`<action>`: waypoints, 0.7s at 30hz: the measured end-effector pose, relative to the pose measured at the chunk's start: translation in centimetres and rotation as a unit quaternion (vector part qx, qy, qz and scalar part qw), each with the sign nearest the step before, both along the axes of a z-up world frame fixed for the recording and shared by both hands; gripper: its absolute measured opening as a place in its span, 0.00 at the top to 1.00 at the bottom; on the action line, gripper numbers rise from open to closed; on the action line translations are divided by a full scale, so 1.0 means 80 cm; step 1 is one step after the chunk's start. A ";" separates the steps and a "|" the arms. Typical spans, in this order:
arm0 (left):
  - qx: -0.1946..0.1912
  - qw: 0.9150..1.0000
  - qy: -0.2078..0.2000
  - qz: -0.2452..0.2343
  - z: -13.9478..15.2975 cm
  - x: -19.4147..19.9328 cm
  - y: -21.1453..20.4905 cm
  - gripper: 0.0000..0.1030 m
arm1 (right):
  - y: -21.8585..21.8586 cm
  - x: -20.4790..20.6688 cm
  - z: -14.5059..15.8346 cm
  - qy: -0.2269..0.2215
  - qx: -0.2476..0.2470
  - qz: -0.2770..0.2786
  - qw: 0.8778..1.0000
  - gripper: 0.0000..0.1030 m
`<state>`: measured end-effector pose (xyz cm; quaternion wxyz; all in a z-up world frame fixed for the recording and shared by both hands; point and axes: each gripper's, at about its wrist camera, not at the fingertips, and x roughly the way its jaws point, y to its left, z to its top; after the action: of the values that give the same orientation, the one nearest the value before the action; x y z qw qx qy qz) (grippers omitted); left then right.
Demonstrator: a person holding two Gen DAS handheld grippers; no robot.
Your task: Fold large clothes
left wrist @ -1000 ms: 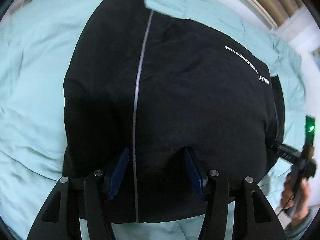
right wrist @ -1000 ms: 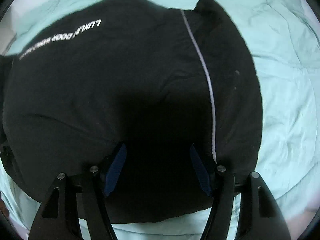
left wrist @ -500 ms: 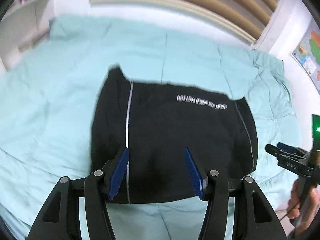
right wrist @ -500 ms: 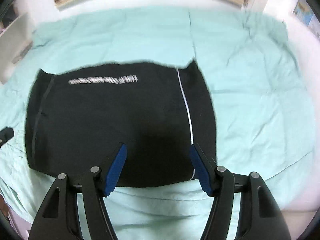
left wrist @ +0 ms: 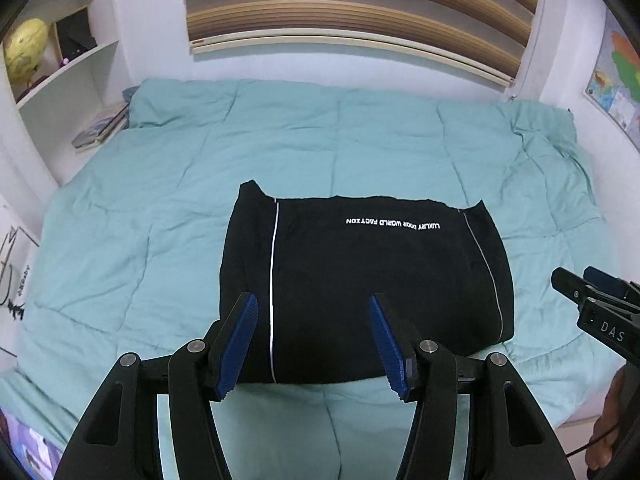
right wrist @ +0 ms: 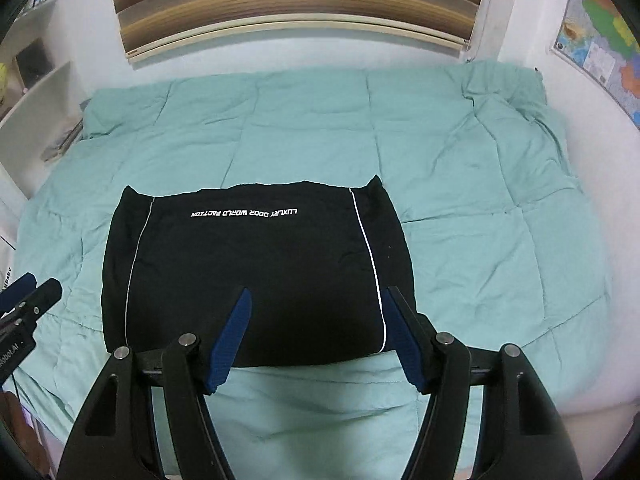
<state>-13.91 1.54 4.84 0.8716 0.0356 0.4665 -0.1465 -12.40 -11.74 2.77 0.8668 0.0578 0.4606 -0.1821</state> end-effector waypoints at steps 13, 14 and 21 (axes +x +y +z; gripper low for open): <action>0.024 1.000 0.002 0.011 0.001 -0.009 -0.001 0.42 | 0.014 -0.001 -0.010 0.015 0.008 0.009 1.000 0.33; 0.025 1.000 0.004 0.011 0.000 -0.010 -0.001 0.42 | 0.014 -0.001 -0.011 0.016 0.011 0.009 1.000 0.33; 0.030 0.999 0.009 0.012 -0.002 -0.011 -0.001 0.42 | 0.014 -0.005 -0.015 0.017 0.017 0.012 1.000 0.33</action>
<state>-14.82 1.43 4.68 0.8675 0.0543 0.4790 -0.1224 -12.83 -10.58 1.58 0.8598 0.0637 0.4791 -0.1646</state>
